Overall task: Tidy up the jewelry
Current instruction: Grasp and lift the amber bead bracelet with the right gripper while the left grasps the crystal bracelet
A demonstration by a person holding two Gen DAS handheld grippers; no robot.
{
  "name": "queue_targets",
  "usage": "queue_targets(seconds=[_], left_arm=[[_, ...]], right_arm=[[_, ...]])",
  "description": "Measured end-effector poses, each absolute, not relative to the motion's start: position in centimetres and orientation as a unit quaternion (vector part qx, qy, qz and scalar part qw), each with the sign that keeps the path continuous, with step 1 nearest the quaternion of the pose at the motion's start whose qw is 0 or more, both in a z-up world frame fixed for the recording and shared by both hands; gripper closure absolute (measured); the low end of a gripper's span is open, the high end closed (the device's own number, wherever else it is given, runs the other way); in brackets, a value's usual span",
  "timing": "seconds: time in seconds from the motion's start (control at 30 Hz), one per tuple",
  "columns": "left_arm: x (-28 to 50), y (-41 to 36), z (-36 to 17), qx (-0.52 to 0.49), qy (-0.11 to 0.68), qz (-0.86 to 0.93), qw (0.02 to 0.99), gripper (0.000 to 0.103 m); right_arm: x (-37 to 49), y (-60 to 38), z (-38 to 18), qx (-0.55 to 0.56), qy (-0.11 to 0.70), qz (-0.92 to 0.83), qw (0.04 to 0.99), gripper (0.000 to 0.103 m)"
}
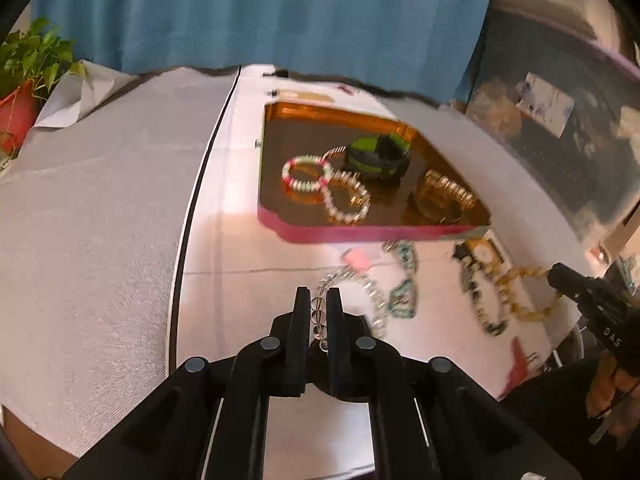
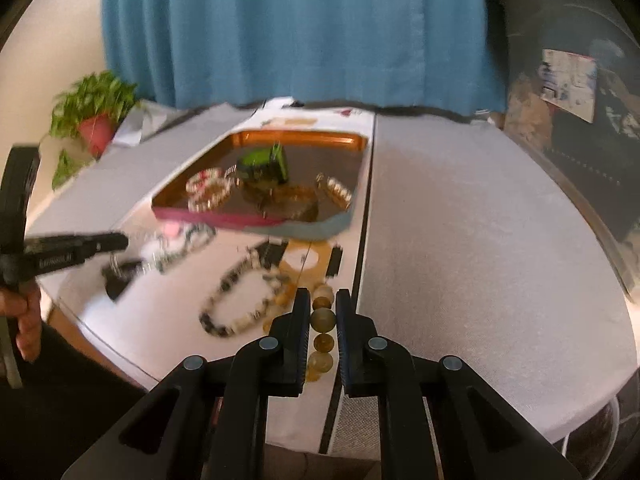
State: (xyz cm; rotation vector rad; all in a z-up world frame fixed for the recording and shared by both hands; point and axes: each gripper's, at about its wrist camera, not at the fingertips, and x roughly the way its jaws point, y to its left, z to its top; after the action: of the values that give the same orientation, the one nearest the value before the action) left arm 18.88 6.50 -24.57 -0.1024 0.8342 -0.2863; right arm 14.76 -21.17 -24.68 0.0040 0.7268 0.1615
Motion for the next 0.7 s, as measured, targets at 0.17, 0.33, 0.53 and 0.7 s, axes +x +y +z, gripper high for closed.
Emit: queue_targets(seconds=[0.17, 0.33, 0.53, 0.7], left_arm=[[17.6, 6.5, -21.7, -0.046, 0.381, -0.157, 0.91, 0.097], [16.8, 6.8, -18.9, -0.045, 0.367, -0.16, 0.915, 0.097], [16.8, 6.3, -17.1, -0.039, 0.352, -0.142, 0.924, 0.097], [16.9, 5.2, -15.4, -0.042, 0.341, -0.162, 0.925, 0.097]], right_arm=[[14.4, -22.6, -23.1, 0.042, 0.354, 0.077, 0.931, 0.09], [13.7, -23.1, -21.7, 0.051, 0.353, 0.076, 0.931, 0.09], [13.3, -22.9, -19.7, 0.063, 0.346, 0.081, 0.933, 0.09], [13.0, -21.9, -17.3, 0.055, 0.327, 0.093, 0.939, 0.09]])
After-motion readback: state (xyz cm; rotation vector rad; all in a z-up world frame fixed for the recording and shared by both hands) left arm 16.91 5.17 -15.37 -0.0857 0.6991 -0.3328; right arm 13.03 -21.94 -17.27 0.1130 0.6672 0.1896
